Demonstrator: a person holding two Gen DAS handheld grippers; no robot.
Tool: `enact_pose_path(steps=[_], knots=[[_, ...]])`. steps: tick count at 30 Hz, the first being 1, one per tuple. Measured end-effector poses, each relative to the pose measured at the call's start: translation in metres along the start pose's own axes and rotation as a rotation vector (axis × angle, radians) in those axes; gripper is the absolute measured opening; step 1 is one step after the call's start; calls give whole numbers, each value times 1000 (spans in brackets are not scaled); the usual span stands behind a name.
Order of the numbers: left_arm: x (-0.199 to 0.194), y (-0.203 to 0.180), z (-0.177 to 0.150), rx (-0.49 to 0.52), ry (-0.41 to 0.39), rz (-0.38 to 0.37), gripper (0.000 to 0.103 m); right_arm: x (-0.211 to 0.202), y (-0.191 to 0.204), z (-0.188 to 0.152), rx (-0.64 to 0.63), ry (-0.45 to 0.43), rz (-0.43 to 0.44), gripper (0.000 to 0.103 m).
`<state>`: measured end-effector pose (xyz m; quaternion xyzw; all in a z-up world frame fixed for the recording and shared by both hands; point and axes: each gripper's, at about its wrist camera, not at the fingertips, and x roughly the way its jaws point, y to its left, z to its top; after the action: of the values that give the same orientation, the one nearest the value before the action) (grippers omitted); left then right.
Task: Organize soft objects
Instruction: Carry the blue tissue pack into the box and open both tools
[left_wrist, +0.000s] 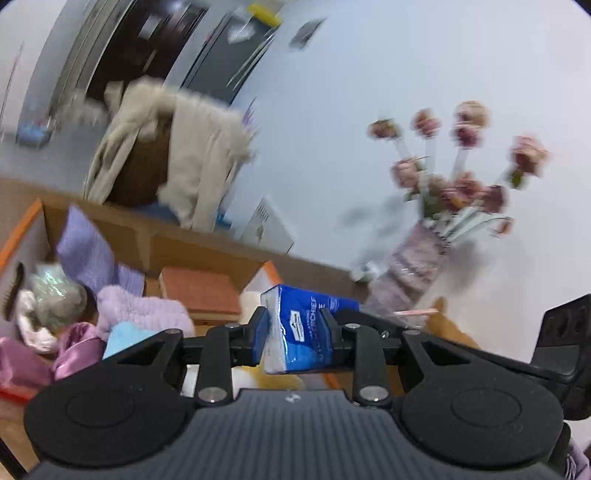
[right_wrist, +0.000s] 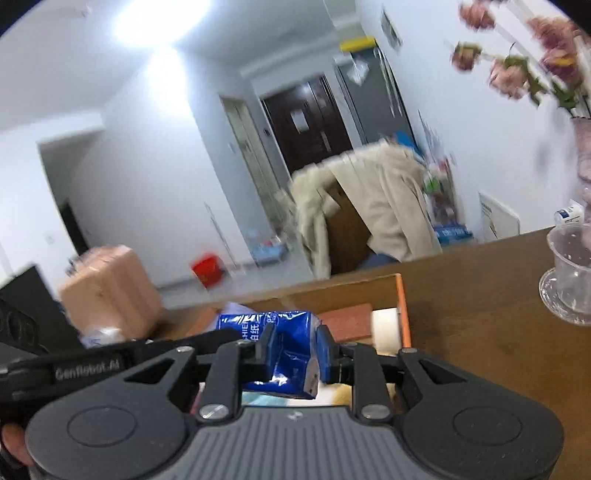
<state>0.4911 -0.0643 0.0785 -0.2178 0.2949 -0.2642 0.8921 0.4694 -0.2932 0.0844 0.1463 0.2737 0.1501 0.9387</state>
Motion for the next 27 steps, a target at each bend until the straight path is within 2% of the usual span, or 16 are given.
enact_pose_path(steps=[3, 7, 9, 12, 19, 22, 24, 27], knots=[[50, 33, 15, -82, 96, 22, 28, 53, -6, 13, -25, 72, -73, 22], [101, 61, 18, -68, 217, 150, 27, 128, -15, 7, -49, 206, -139, 17], [113, 66, 13, -22, 242, 183, 24, 153, -18, -2, -69, 257, -176, 12], [111, 68, 13, -18, 248, 197, 19, 166, -8, -6, -121, 306, -218, 12], [104, 67, 13, -23, 238, 210, 21, 166, -3, -11, -158, 338, -220, 12], [86, 55, 19, 9, 223, 183, 32, 145, 2, -6, -139, 285, -209, 14], [63, 43, 29, 49, 178, 173, 32, 121, 9, 5, -131, 217, -181, 15], [24, 24, 44, 112, 106, 192, 33, 91, 24, 22, -167, 171, -163, 15]])
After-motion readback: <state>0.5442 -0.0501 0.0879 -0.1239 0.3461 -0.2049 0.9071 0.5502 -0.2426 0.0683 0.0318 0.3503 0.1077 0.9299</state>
